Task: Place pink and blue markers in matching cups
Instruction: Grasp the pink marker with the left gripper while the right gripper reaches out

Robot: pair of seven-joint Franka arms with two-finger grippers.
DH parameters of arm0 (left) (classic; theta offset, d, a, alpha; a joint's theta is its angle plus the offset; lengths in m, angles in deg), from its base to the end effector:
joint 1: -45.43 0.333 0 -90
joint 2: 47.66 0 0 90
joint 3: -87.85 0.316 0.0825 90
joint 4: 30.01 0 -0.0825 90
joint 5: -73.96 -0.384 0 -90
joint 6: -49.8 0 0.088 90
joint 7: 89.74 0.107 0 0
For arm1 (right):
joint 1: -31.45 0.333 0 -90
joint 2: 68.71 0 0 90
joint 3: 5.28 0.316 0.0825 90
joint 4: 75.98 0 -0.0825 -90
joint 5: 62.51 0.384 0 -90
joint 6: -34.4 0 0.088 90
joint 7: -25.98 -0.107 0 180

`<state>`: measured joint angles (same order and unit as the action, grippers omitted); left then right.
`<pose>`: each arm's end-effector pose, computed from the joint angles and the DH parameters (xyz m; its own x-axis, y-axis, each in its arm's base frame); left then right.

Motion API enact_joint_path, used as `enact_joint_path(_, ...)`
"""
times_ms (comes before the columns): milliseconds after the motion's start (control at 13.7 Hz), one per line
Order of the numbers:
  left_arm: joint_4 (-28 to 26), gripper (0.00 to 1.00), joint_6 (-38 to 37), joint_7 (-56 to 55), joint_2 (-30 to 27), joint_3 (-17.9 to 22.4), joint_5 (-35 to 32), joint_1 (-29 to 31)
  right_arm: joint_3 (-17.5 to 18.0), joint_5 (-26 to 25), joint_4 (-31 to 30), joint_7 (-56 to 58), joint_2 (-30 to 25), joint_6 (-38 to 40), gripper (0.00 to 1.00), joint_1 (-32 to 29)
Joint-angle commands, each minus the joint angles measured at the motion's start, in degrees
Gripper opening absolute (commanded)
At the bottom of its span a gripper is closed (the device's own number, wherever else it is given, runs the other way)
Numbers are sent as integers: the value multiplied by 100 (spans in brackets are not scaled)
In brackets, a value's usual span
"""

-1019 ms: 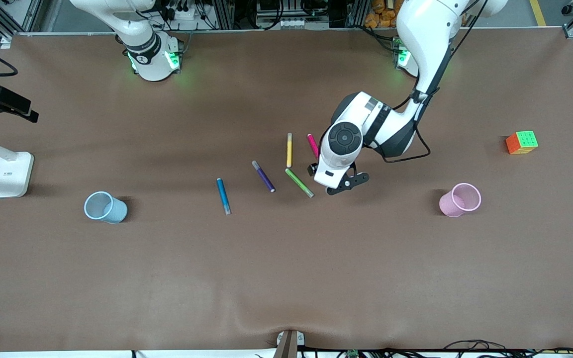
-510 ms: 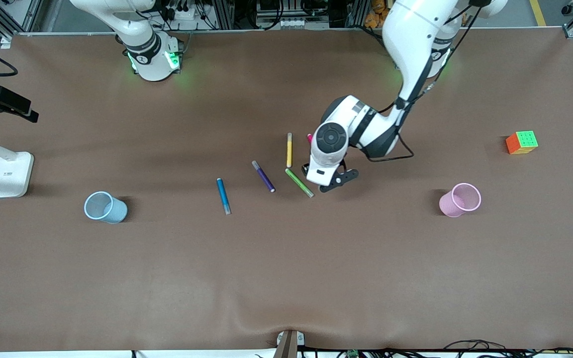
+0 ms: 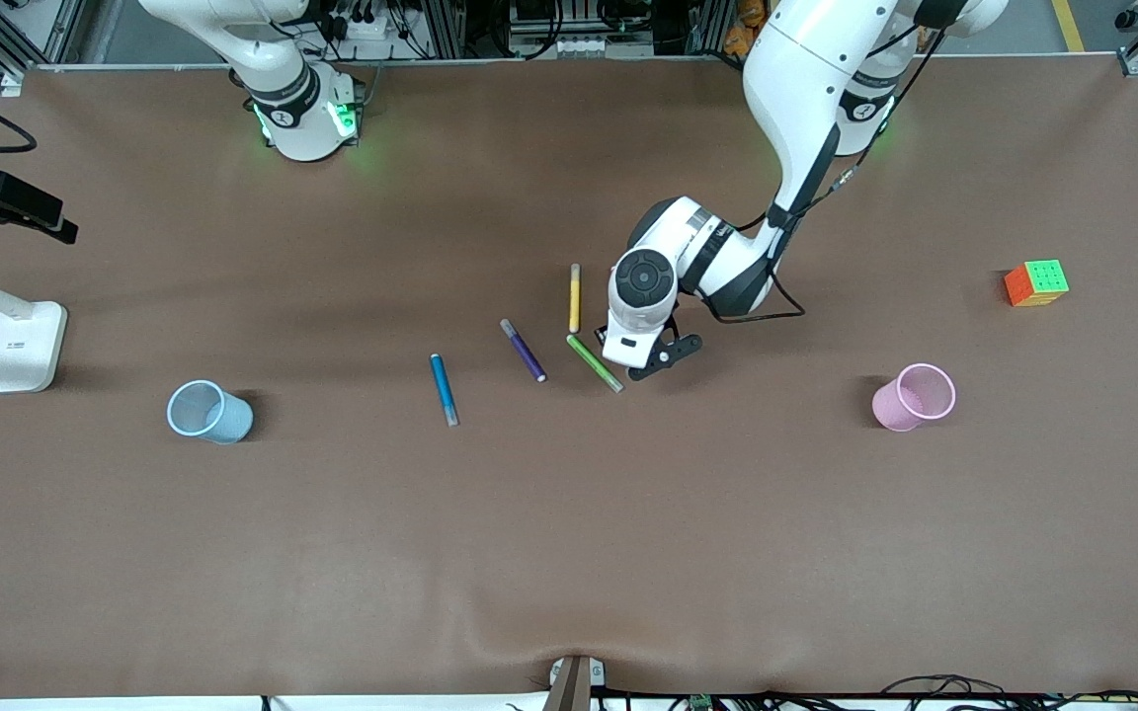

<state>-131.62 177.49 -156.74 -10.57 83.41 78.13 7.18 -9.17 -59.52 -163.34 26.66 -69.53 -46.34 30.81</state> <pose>0.4694 -0.4322 0.1807 0.8673 0.4706 -0.1623 0.4518 -0.8810 -0.1402 0.5318 -0.0362 0.6405 0.9933 -0.0583 -0.1002 -0.0639 -0.9965 -0.0542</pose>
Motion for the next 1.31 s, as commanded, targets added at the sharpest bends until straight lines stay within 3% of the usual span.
enact_joint_path(0,-95,68,124,-243,-35,40,-13,-104,55,87,17,55,108,-29,100,-24)
enact_joint_path(364,-385,66,421,-243,-96,48,-39,-113,29,-53,307,1959,898,-502,100,-181)
enact_joint_path(510,-421,41,440,-243,-123,48,-39,-113,38,17,307,2706,1049,-906,100,-322)
enact_joint_path(582,-412,17,440,-243,-140,48,-39,-105,47,0,299,2927,1145,-995,100,-279)
enact_joint_path(655,-394,2,449,-243,-140,48,-39,-105,55,17,281,2964,1268,-1013,100,-209)
enact_joint_path(1238,-333,0,-139,125,-614,57,-39,290,55,-9,123,2457,2191,-2269,100,968)
